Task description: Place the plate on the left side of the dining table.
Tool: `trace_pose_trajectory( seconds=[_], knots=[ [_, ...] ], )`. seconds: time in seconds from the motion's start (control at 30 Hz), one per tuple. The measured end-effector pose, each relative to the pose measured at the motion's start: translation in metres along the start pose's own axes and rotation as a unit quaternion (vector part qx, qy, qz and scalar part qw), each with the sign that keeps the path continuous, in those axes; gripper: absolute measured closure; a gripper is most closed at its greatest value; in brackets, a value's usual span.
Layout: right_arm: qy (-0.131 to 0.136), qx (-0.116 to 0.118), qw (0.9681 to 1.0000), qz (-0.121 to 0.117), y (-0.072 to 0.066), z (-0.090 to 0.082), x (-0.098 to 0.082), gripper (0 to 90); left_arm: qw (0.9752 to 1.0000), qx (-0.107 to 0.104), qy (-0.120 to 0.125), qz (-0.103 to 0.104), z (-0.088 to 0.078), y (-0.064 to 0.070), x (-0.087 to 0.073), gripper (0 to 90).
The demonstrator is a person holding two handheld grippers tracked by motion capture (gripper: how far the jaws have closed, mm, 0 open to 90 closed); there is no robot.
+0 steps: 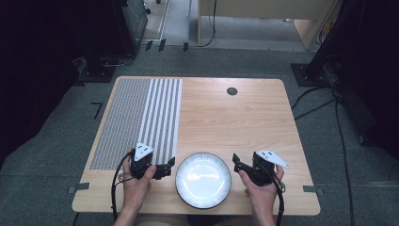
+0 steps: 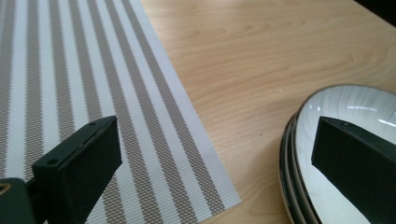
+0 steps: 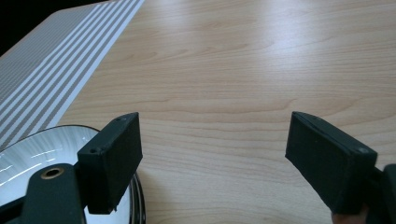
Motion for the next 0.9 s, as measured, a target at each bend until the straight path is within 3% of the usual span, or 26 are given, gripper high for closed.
trace_pose_trajectory(
  seconds=[0.13, 0.27, 0.33, 0.4, 0.53, 0.63, 0.7, 0.9],
  knots=[
    [0.001, -0.001, 0.9996, -0.027, -0.003, -0.002, -0.006, 23.5, 0.9994, -0.033, -0.005, -0.014, 0.004, 0.005, -0.007, 1.5],
    [0.005, 0.016, 0.9993, -0.035, -0.007, -0.005, -0.011, 34.2, 0.9989, -0.045, -0.014, 0.002, 0.004, 0.019, -0.011, 6.0],
    [0.001, 0.038, 0.9985, -0.040, -0.010, -0.007, -0.012, 41.7, 0.9985, -0.051, -0.017, 0.008, 0.004, 0.025, -0.013, 6.6],
    [-0.006, 0.060, 0.9973, -0.043, -0.013, -0.009, -0.013, 47.0, 0.9991, -0.027, -0.027, 0.020, 0.005, 0.028, -0.017, 16.0],
    [-0.015, 0.076, 0.9957, -0.050, -0.018, -0.007, -0.019, 54.6, 0.9982, -0.011, -0.048, 0.036, 0.009, 0.032, -0.023, 27.6],
    [-0.015, 0.086, 0.9952, -0.044, -0.021, -0.006, -0.024, 62.2, 0.9981, -0.009, -0.055, 0.026, 0.010, 0.033, -0.024, 32.9],
    [-0.033, 0.093, 0.9943, -0.042, -0.024, -0.005, -0.026, 63.9, 0.9981, -0.017, -0.053, 0.025, 0.009, 0.033, -0.025, 38.3],
    [-0.064, 0.075, 0.9941, -0.045, -0.029, -0.004, -0.031, 74.9, 0.9971, -0.046, -0.051, 0.032, 0.009, 0.037, -0.028, 54.2]
  ],
)
Point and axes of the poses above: each handheld gripper's, and its own axes: z roughly forward along the jaws, x roughly out of its top, y roughly to its right, the point moved 2 cm from there along z, roughly forward along the jaws, and after that the axes turned 3 degrees about z, right-handed, at the moved point
